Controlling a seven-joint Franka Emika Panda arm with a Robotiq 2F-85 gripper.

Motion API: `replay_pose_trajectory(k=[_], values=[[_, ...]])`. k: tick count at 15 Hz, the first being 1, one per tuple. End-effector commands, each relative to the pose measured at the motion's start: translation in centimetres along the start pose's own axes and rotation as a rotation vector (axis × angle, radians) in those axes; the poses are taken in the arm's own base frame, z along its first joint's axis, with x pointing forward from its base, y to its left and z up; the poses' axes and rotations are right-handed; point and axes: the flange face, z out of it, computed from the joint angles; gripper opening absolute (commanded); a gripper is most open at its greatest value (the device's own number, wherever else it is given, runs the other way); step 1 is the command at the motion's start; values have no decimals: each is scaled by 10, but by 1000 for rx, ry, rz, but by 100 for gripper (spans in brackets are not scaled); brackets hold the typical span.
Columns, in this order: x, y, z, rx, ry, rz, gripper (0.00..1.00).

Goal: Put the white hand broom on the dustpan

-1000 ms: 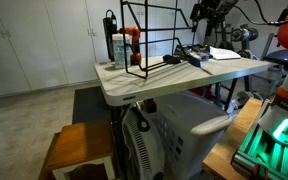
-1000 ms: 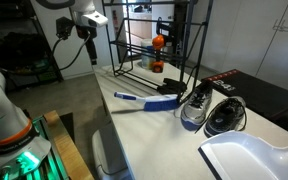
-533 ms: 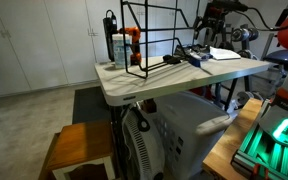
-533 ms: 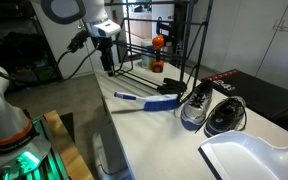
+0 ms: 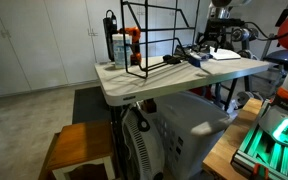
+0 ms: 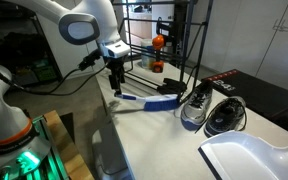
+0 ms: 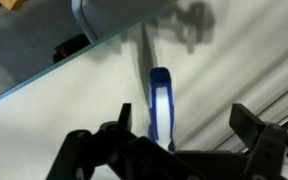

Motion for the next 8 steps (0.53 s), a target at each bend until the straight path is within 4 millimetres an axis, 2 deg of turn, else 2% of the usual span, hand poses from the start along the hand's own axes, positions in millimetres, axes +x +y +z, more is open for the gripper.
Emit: replay_pose_trajectory(k=[1,2,6,8], values=[[18,4,21,-29,57,60,100],[9,4,10,-10,32,31,100],[16,4,19,-18,40,50,100],[18,-5,22,-30,45,48,100]])
